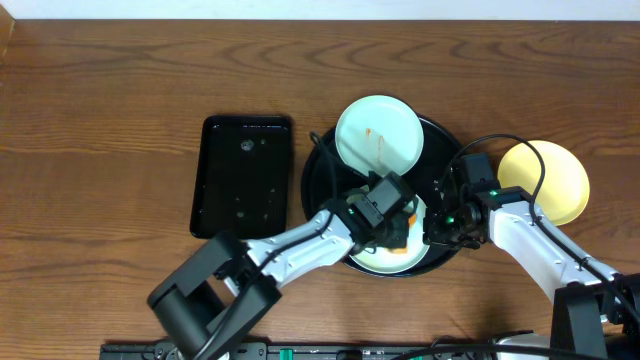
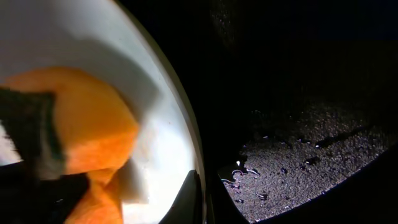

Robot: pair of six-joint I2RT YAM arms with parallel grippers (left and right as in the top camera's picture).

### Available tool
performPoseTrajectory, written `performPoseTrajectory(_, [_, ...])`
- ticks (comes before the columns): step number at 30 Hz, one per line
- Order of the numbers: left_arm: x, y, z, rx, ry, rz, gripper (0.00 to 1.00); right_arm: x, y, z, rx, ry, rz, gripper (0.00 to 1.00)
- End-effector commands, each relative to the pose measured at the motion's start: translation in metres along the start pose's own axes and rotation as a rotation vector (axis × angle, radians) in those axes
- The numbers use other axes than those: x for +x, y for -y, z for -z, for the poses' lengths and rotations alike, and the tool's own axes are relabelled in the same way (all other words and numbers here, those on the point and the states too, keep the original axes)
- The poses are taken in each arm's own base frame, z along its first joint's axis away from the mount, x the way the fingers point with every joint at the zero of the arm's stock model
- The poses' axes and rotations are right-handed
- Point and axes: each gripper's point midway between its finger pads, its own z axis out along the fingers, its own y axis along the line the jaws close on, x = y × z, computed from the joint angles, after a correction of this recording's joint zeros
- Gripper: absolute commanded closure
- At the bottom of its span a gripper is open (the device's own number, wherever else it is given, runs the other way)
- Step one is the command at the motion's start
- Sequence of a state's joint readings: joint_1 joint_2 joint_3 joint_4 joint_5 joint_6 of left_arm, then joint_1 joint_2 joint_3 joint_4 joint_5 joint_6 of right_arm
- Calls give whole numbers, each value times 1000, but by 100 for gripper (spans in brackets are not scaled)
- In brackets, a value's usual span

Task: Clean dirty plates on tray and stack at the side
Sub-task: 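Scrub the lower pale green plate with the sponge in left gripper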

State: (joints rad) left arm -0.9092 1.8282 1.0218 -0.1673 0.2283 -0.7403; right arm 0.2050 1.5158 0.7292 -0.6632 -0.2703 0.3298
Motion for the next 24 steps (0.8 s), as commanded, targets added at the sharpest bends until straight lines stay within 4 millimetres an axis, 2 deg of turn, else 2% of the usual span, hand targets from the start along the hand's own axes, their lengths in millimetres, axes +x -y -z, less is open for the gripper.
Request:
performPoseTrajectory(1, [-9, -12, 1, -66, 37, 22, 93, 4, 2, -2, 6, -17, -5, 99])
performPoseTrajectory(5, [-21, -32, 7, -124, 62, -15, 93, 4, 2, -2, 6, -17, -5, 99])
performPoseTrajectory(7, [-31, -38, 16, -130, 79, -28, 93, 4, 2, -2, 6, -17, -5, 99])
performPoseTrajectory(12, [-60, -58, 54, -156, 156, 10, 93, 0, 1, -2, 1, 0, 1, 99])
performPoseTrajectory(16, [-69, -76, 87, -178, 181, 70, 93, -9, -3, 1, -11, 36, 34, 99])
performPoseTrajectory(19, [-68, -92, 113, -207, 184, 120, 92, -19, -9, 11, -20, 83, 83, 99])
performPoseTrajectory(24, [-71, -122, 149, -251, 204, 165, 93, -46, -8, 47, 49, 230, 126, 99])
